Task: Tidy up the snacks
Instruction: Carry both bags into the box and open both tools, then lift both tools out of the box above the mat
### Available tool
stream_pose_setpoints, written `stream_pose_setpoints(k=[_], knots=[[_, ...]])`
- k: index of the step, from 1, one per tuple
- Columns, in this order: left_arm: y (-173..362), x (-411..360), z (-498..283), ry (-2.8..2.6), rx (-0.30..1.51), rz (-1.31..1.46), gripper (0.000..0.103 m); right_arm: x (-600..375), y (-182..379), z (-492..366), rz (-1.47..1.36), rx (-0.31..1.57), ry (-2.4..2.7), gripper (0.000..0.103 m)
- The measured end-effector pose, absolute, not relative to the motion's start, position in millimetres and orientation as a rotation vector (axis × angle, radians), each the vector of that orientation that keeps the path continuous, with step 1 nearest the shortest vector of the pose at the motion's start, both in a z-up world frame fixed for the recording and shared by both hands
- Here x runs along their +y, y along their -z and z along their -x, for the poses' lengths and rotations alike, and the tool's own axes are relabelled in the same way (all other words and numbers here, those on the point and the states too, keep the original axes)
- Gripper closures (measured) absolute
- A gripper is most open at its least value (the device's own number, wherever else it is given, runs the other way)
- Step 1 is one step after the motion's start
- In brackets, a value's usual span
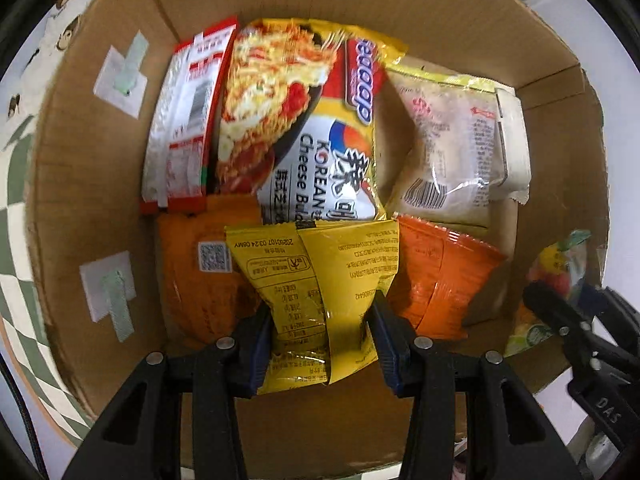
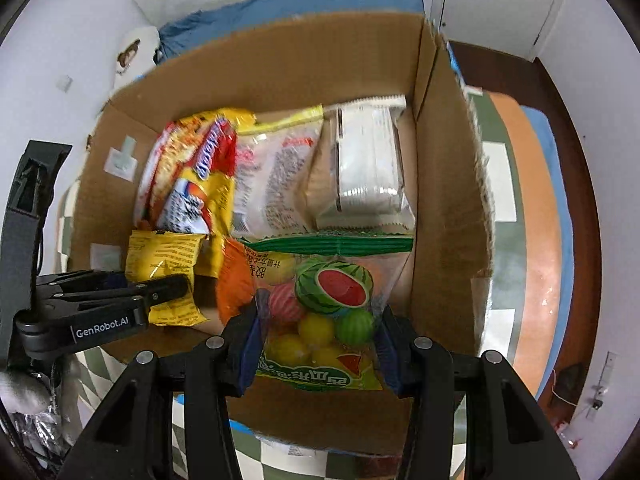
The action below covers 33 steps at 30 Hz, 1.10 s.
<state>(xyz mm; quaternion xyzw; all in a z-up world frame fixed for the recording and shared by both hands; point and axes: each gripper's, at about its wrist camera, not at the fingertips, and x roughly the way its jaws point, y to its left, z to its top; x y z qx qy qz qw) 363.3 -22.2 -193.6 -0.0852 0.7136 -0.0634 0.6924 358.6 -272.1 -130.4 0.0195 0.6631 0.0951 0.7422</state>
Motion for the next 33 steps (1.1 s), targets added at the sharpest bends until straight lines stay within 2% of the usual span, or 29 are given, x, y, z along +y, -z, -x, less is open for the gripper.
stream_pose_setpoints(k=[1, 2, 3, 4, 5, 6, 8, 21, 33], knots=[[195.3, -21.4, -362.1, 0.139, 1.594, 0.203, 0.058, -272.2, 135.7, -359.5, -0.044, 1.476, -0.207, 0.051], [196.5, -20.7, -360.9, 0.14, 1.591, 0.212, 0.048, -271.8, 139.6, -360.9, -0.036, 1.499, -0.197, 0.05], [197.2, -19.8, -360.4, 0.141, 1.588, 0.223, 0.041, -271.0, 142.2, -362.2, -0.025, 1.514, -0.184, 0.047], [198.0, -18.4, -359.0, 0.136, 1.587, 0.227, 0.027, -269.6, 143.1, -363.4, -0.016, 1.52, -0.182, 0.031], [197.9, -17.3, -359.2, 0.135, 1.582, 0.225, 0.017, -268.1, 142.7, -364.6, -0.015, 1.52, -0.182, 0.009], [196.4, -17.0, -358.3, 0.13, 1.574, 0.213, 0.014, -267.5, 142.7, -365.7, -0.018, 1.521, -0.18, 0.004], [193.6, -17.4, -358.2, 0.108, 1.559, 0.188, 0.011, -265.8, 142.9, -366.9, -0.011, 1.527, -0.18, 0.005], [150.0, -3.8, -351.4, 0.065, 1.426, 0.148, 0.011, -274.0, 128.8, -357.9, -0.07, 1.472, -0.159, 0.004], [97.3, -10.9, -296.6, 0.024, 1.186, 0.051, 0.011, -282.1, 79.6, -324.4, -0.026, 1.288, -0.12, 0.004]])
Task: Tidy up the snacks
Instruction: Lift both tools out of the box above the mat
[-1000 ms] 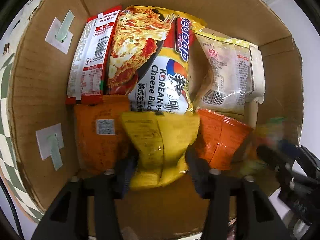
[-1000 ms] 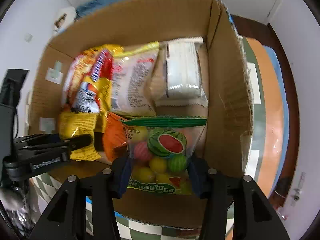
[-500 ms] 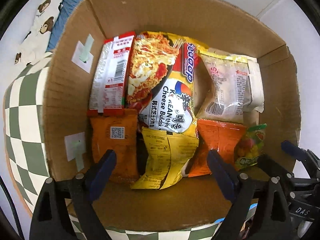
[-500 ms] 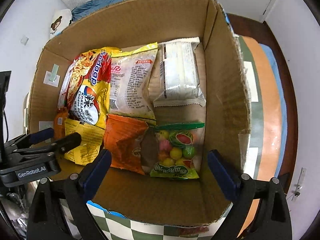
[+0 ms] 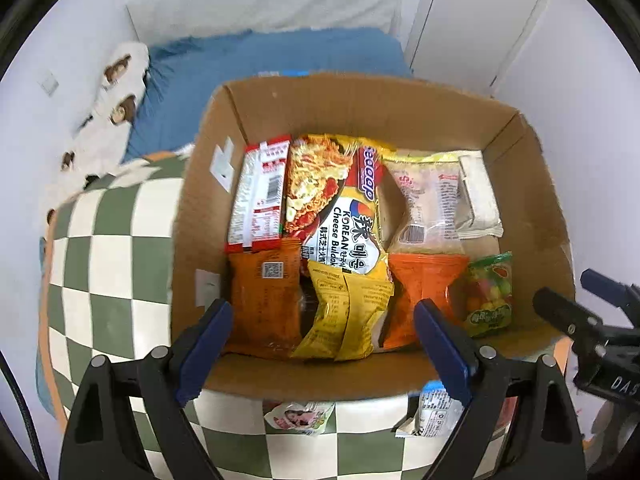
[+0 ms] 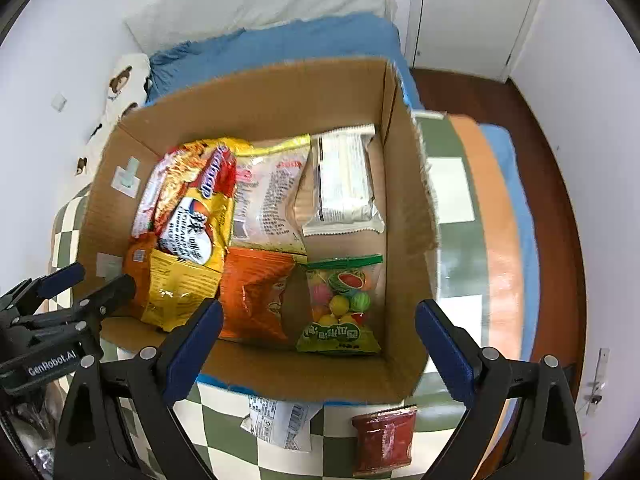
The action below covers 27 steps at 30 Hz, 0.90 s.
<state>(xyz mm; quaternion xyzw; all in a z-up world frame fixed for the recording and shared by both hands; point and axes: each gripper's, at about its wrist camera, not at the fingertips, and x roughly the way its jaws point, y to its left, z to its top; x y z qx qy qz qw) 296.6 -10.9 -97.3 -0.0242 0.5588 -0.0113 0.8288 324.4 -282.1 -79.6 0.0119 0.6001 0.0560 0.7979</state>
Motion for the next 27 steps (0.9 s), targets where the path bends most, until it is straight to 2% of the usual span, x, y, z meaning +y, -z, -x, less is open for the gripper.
stream_pose_setpoints(k=[27], knots=[[7.8, -7.8, -182.0, 0.008, 0.873, 0.057, 0.011, -287.5, -29.7, -198.8, -0.074, 0.948, -0.13, 0.005]])
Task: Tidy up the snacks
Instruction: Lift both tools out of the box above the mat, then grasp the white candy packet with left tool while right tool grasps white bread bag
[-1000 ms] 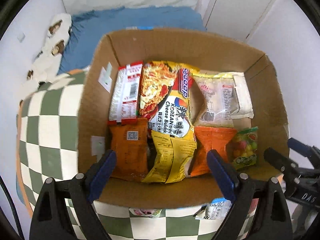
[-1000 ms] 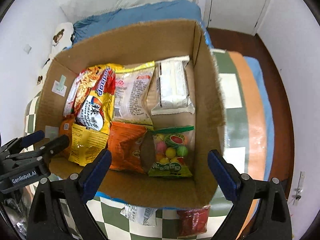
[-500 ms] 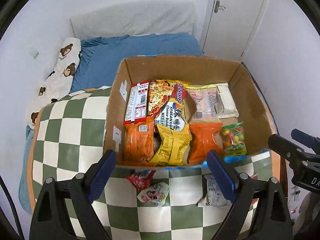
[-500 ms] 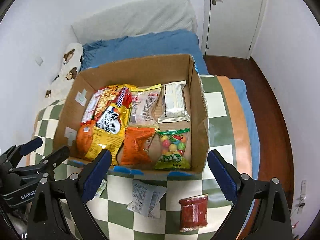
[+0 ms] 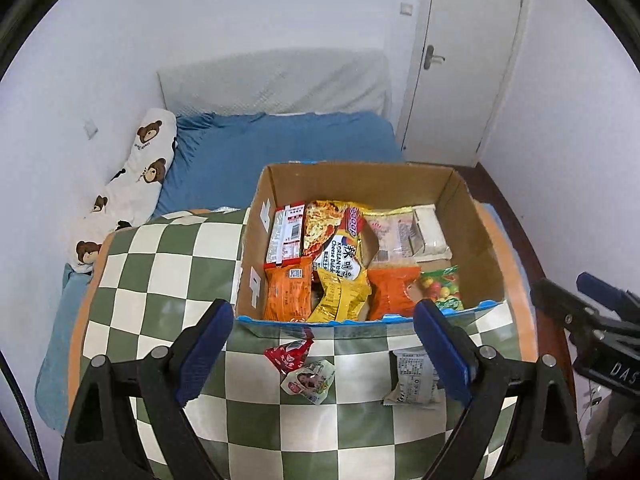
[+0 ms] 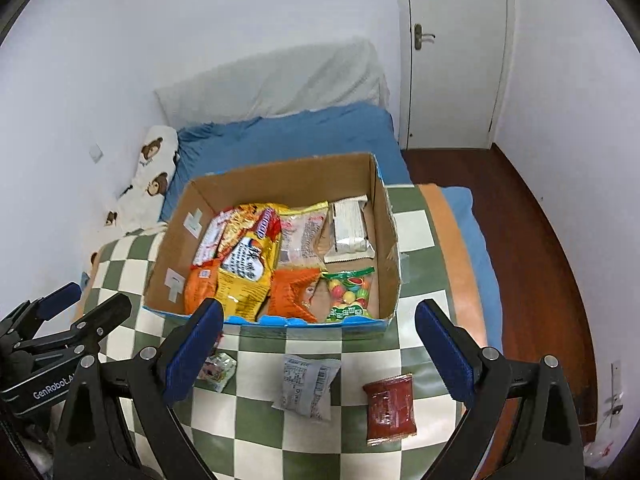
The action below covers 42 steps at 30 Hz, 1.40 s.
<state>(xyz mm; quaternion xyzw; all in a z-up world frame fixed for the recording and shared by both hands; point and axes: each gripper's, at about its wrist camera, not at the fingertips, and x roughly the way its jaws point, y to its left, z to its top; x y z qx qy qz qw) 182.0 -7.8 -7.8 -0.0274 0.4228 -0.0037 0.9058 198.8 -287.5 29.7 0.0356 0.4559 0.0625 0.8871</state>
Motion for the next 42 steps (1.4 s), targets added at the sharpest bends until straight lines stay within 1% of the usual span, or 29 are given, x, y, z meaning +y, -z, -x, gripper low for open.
stream_pose_setpoints(k=[5, 9, 13, 17, 19, 22, 26, 30, 31, 32, 33, 34, 35, 36, 37, 39, 42], knots=[[6.7, -5.0, -173.6, -0.001, 0.866, 0.066, 0.011, -286.9, -33.9, -185.5, -0.103, 0.947, -0.147, 0.004], [27.9, 5.4, -170.7, -0.04, 0.912, 0.057, 0.011, -294.3, -17.7, -180.8, -0.155, 0.998, -0.148, 0.004], [64.6, 17.3, -167.6, -0.087, 0.987, 0.004, 0.011, -303.1, 23.5, -178.9, -0.23, 1.095, -0.14, 0.004], [121.4, 26.4, -175.4, -0.089, 1.153, -0.065, 0.011, -295.9, 80.5, -178.4, -0.255, 1.207, -0.158, 0.004], [147.1, 31.8, -181.8, -0.072, 1.245, -0.02, 0.011, -292.3, 104.9, -180.3, -0.268, 1.246, -0.155, 0.005], [174.7, 33.5, -192.7, -0.047, 1.336, 0.084, 0.011, -285.8, 136.4, -185.9, -0.297, 1.286, -0.144, 0.013], [205.3, 30.0, -212.7, -0.033, 1.416, 0.22, 0.011, -278.0, 166.4, -196.8, -0.32, 1.333, -0.115, 0.012], [225.9, 17.7, -235.2, -0.04, 1.423, 0.193, 0.011, -270.8, 191.0, -207.3, -0.312, 1.376, -0.079, 0.012], [230.0, 14.9, -238.6, -0.038, 1.419, 0.181, 0.022, -269.0, 197.1, -209.2, -0.306, 1.388, -0.074, 0.012], [235.1, 11.4, -240.9, -0.037, 1.421, 0.165, 0.045, -267.2, 201.5, -211.5, -0.302, 1.397, -0.073, 0.012], [240.1, 8.2, -241.2, -0.024, 1.433, 0.16, 0.053, -265.3, 206.1, -212.7, -0.291, 1.404, -0.069, 0.012], [242.0, 6.5, -240.2, -0.022, 1.432, 0.152, 0.054, -263.7, 209.1, -213.1, -0.279, 1.405, -0.067, 0.015], [241.2, 4.2, -237.2, -0.018, 1.416, 0.135, 0.055, -261.3, 211.3, -212.7, -0.253, 1.4, -0.064, 0.029], [240.2, 1.7, -233.8, -0.013, 1.404, 0.113, 0.055, -259.6, 212.3, -212.0, -0.231, 1.397, -0.062, 0.038], [240.0, -1.6, -227.6, -0.004, 1.4, 0.088, 0.055, -257.9, 212.8, -211.4, -0.22, 1.398, -0.069, 0.041], [242.4, -4.6, -212.2, 0.015, 1.413, 0.068, 0.055, -256.5, 212.5, -208.0, -0.197, 1.397, -0.09, 0.045], [247.0, -6.2, -185.3, 0.038, 1.441, 0.069, 0.055, -253.9, 212.9, -194.4, -0.175, 1.422, -0.127, 0.045]])
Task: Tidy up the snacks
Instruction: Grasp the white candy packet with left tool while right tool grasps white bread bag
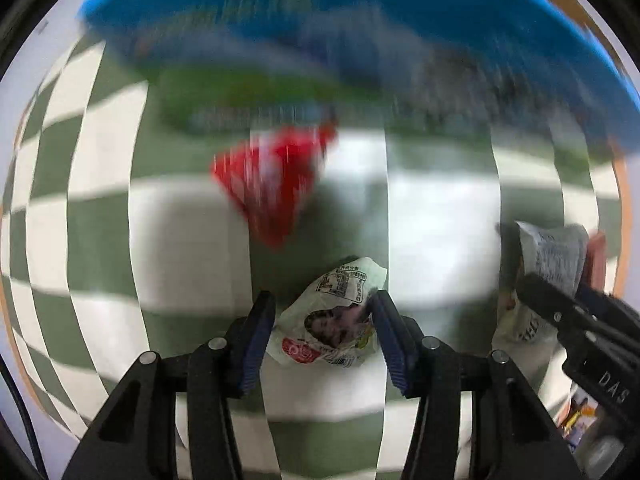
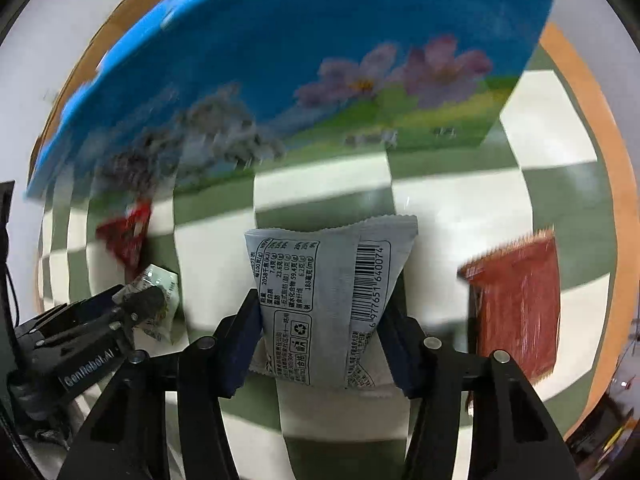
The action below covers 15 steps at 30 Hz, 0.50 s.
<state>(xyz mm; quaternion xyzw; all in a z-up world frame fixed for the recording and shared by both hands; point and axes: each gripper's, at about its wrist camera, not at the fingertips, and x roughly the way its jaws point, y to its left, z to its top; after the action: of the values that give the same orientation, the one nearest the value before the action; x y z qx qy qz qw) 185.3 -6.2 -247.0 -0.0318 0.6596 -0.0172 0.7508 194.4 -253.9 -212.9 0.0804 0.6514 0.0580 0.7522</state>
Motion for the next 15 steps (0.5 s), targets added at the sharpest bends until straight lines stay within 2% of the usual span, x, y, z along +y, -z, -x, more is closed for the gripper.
stream_pose_setpoints(k=[7, 11, 15], knots=[[257.8, -13.6, -121.7, 0.096, 1.514, 0.075, 0.055, -244.1, 222.1, -134.8, -0.13, 1.539, -0.227, 0.045], [274.0, -23.5, -118.5, 0.104, 1.548, 0.048, 0.049, -236.8, 229.9, -106.3, -0.113, 1.564, -0.235, 0.044], [277.7, -35.7, -116.2, 0.095, 1.532, 0.043, 0.053, -230.4, 237.5, -108.1, -0.119, 1.57, -0.206, 0.043]])
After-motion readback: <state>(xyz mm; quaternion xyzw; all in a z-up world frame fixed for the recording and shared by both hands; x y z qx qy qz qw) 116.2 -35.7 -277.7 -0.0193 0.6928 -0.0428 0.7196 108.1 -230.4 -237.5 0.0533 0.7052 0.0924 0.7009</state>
